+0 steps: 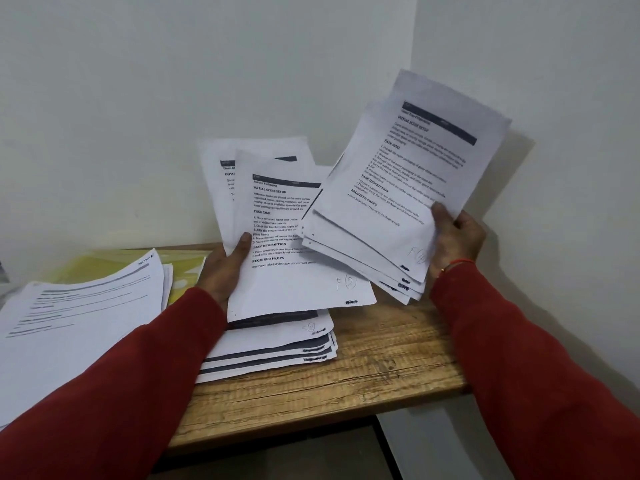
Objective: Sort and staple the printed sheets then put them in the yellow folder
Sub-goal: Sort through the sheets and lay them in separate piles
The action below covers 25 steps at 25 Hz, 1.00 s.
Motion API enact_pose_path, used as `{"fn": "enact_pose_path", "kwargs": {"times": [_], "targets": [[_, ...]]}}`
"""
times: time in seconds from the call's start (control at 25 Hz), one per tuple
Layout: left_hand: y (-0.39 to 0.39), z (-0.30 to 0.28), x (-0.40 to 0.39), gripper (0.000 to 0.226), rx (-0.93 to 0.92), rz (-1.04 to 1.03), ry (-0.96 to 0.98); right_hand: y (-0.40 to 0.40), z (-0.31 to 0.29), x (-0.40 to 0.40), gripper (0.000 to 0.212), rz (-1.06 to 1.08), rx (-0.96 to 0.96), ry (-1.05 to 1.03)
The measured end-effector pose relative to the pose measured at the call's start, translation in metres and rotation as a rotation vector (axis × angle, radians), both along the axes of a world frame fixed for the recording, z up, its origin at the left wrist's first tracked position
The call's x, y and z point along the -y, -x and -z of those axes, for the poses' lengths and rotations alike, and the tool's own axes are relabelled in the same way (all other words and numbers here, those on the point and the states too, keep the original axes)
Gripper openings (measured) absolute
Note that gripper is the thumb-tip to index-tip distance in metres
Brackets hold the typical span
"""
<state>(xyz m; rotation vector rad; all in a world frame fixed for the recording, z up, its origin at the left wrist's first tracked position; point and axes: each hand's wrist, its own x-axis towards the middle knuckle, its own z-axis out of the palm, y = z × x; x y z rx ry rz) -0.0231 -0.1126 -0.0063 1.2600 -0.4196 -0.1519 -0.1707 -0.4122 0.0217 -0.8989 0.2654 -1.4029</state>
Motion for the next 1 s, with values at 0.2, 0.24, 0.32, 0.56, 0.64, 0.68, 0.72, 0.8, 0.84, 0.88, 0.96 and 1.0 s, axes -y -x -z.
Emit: {"fn": "enact_pose_path", "kwargs": {"times": [0.2, 0.24, 0.32, 0.56, 0.64, 0.68, 0.72, 0.8, 0.84, 0.88, 0.96, 1.0], "targets": [[0.000, 0.000, 0.000, 0.042, -0.021, -0.008, -0.039, 0.000, 0.001, 0.000, 0.009, -0.064, -0.002, -0.017], [0.000, 0.000, -0.001, 0.041, -0.022, -0.008, -0.044, 0.000, 0.001, 0.001, 0.009, -0.073, -0.011, -0.025], [0.000, 0.000, 0.000, 0.035, -0.025, -0.004, -0.041, 0.001, 0.002, 0.000, 0.010, -0.113, -0.027, -0.053], [-0.006, -0.004, -0.007, 0.032, -0.019, -0.124, -0.027, 0.001, 0.008, 0.001, 0.012, -0.220, -0.177, -0.107], [-0.015, -0.003, -0.012, 0.044, -0.048, -0.222, -0.007, -0.002, 0.015, 0.008, 0.019, -0.216, -0.366, -0.067], [-0.020, -0.001, -0.015, 0.052, -0.056, -0.268, -0.001, -0.003, 0.017, 0.011, 0.025, -0.197, -0.521, -0.002], [-0.023, 0.000, -0.018, 0.058, -0.056, -0.310, 0.002, -0.004, 0.018, 0.014, 0.031, -0.173, -0.708, 0.091], [-0.029, 0.001, -0.024, 0.062, -0.051, -0.402, 0.006, -0.001, 0.017, 0.016, 0.038, -0.147, -1.037, 0.262], [-0.031, 0.000, -0.027, 0.060, -0.040, -0.444, 0.000, 0.001, 0.016, 0.015, 0.039, -0.150, -1.126, 0.316], [-0.033, 0.000, -0.030, 0.058, -0.018, -0.482, -0.004, 0.002, 0.016, 0.016, 0.040, -0.157, -1.183, 0.346], [-0.039, -0.003, -0.033, 0.054, 0.009, -0.533, 0.017, 0.003, 0.017, 0.018, 0.041, -0.159, -1.245, 0.372], [-0.039, -0.005, -0.035, 0.052, 0.003, -0.546, 0.035, 0.003, 0.018, 0.018, 0.041, -0.157, -1.264, 0.384]]}}
